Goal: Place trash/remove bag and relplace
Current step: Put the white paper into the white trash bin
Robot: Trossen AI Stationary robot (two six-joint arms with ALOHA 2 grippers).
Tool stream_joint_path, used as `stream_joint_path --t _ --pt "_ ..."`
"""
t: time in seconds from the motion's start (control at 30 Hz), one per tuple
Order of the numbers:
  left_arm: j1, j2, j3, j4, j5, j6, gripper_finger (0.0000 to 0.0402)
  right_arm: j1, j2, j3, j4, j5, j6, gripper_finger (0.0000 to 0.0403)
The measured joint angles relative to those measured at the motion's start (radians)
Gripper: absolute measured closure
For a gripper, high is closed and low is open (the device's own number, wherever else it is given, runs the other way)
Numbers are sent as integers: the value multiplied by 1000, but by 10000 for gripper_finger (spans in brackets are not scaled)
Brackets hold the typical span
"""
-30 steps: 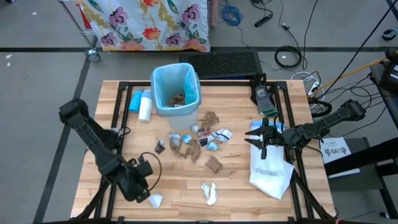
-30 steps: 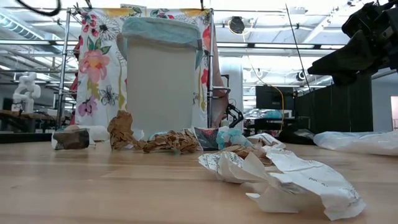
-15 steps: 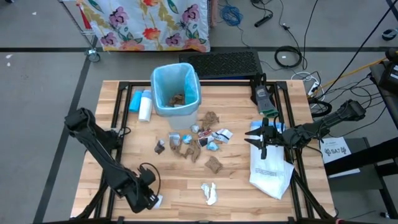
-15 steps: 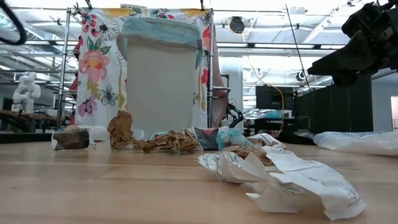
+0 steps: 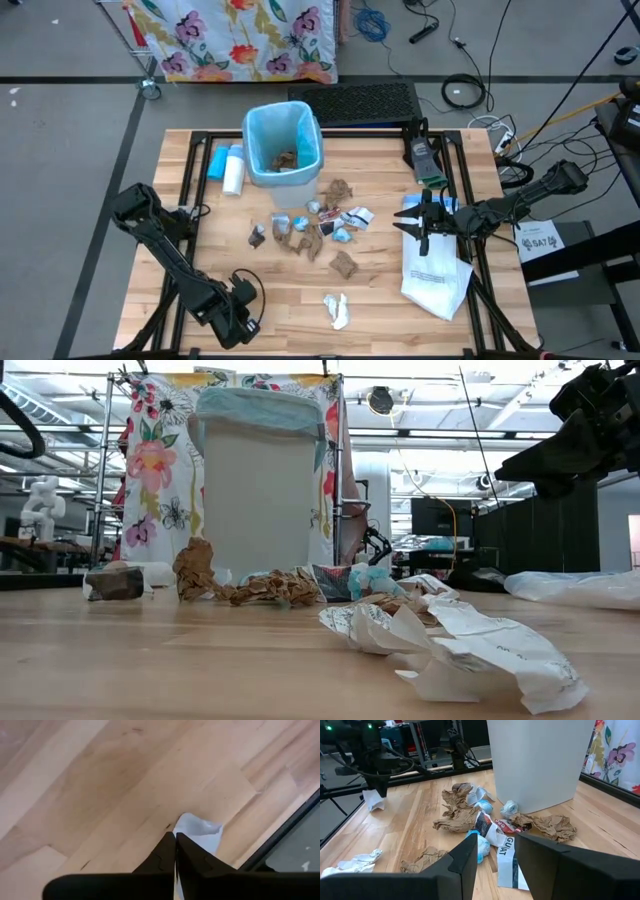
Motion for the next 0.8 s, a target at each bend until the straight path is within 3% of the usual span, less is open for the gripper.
stream_joint_path --t 0.23,0.47,0.67,0.8 --pt "-1 -95 47 -164 -2 -12 399 0 0 0 -5 0 0 280" --pt "17 -230 193 -609 -60 11 400 0 0 0 -6 0 0 280" --pt "63 -359 309 -904 -178 35 401 0 0 0 -6 0 0 280" --pt "120 -461 343 -903 -319 111 401 0 0 0 -6 0 0 280"
